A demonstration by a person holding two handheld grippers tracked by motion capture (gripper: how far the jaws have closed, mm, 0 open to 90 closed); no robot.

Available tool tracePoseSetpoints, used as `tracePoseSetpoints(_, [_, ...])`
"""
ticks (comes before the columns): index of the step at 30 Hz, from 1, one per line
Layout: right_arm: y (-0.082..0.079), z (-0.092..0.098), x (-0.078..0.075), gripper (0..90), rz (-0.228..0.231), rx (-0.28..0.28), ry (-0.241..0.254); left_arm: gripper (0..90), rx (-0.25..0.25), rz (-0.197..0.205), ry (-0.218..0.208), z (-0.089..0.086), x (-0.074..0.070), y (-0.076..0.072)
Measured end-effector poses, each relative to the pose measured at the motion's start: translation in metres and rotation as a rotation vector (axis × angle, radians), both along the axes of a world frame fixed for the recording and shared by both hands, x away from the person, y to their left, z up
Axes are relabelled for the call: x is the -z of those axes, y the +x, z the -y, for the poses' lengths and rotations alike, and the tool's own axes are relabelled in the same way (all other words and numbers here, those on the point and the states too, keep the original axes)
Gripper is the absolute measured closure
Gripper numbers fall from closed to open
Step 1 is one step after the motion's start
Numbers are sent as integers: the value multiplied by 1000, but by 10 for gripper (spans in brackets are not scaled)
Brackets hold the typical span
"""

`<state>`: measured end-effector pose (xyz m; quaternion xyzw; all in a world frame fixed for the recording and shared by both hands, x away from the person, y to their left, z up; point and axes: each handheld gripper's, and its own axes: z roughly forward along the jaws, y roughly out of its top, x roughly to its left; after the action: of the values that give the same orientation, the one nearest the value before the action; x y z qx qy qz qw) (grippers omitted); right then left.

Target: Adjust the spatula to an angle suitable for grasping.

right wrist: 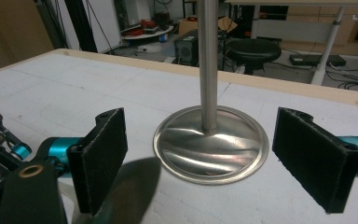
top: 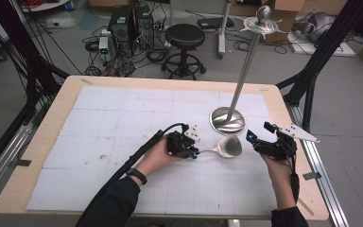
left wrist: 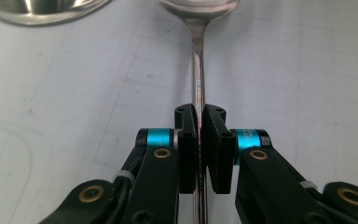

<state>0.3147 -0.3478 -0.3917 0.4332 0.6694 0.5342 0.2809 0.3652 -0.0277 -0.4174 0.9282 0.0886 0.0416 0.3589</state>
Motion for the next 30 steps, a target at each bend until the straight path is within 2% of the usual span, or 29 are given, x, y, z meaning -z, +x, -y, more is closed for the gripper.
tracePoseSetpoints(11, [-1, -1, 0, 169, -6, -8, 0, 839, 56, -13, 56, 24, 12, -2])
tracePoseSetpoints(14, [-1, 0, 0, 169, -4, -8, 0, 837, 49, -32, 34, 22, 13, 1])
tracePoseSetpoints(16, [-1, 0, 1, 169, -4, -8, 0, 832, 44, -32, 38, 22, 12, 1])
tracePoseSetpoints(18, [-2, -1, 1, 169, -8, -7, 0, 824, 38, -54, 20, 20, 10, 3])
tracePoseSetpoints(20, [-2, -1, 1, 169, -7, -9, -3, 746, 20, -76, 7, 17, 7, 4])
tracePoseSetpoints(24, [-1, -2, 1, 169, -9, -12, -1, 604, 17, -110, -16, 11, 1, 6])
tracePoseSetpoints(30, [-1, -3, 2, 169, -15, -16, -6, 443, 2, -110, -68, -1, -15, 6])
